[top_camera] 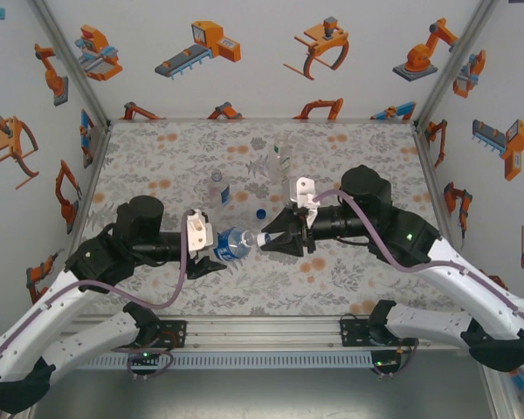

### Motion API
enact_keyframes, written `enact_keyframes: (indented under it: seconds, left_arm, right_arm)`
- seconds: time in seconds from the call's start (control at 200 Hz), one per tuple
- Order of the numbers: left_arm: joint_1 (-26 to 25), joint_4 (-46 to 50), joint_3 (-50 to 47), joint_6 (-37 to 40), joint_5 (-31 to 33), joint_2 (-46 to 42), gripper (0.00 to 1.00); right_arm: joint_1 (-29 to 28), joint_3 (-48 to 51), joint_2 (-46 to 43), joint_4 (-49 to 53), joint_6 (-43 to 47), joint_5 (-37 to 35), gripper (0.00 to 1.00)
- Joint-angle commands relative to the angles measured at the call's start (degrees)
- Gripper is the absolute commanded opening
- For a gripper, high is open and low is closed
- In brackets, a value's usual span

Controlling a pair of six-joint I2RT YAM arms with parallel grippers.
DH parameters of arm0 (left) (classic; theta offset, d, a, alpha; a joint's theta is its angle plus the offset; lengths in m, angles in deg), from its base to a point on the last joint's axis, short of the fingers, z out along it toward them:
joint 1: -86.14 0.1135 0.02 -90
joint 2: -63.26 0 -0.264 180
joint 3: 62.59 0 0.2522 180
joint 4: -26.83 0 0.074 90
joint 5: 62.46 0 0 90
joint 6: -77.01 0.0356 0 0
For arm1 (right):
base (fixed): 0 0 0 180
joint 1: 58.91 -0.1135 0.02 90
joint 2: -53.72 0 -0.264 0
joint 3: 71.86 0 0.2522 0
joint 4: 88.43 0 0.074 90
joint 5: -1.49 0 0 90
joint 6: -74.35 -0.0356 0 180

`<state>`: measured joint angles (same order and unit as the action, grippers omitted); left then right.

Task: Screw on the bottle caps

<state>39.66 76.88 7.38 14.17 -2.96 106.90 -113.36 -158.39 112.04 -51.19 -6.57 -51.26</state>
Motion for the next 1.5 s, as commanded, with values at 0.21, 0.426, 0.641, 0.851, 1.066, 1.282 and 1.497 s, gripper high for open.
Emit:
enact_keyframes:
  seconds: [0.21, 0.426, 0.641, 0.851, 1.066, 1.282, 1.497]
  left_arm:
    - [-0.19, 3.03, 2.42, 1.41, -0.90, 1.12, 0.00]
    - [-0.19, 3.57, 2.75, 1.55, -0.88, 1.28, 0.00]
    - [-0.20, 3.81, 2.71, 1.54, -0.96, 1.84, 0.00]
    - [-0.19, 4.74, 3.30, 1.64, -1.23, 2.77, 0.00]
    - [-0.19, 5.10, 3.67, 1.63, -1.23, 3.07, 0.00]
    - [-0.19, 5.81, 4.00, 1.28, -1.53, 3.56, 0.00]
    - [-0.19, 5.94, 4.03, 0.91, -2.23, 3.95, 0.00]
  right_arm:
    - [-0.53, -3.58, 2.04, -0.74, 1.05, 1.35, 0.00]
    - [-0.82, -4.69, 3.60, 1.82, 2.46, -0.10, 0.00]
    - [-1.23, -5.75, 4.59, 3.22, 3.60, -0.52, 0.00]
    - [-1.57, -7.69, 5.86, 6.24, 5.52, -0.47, 0.00]
    - [-2.11, -9.90, 7.54, 9.45, 7.68, -0.46, 0.00]
    - [-3.19, -12.05, 8.95, 12.66, 10.27, -1.75, 0.00]
    - [-3.96, -13.22, 10.09, 14.11, 11.72, -2.05, 0.00]
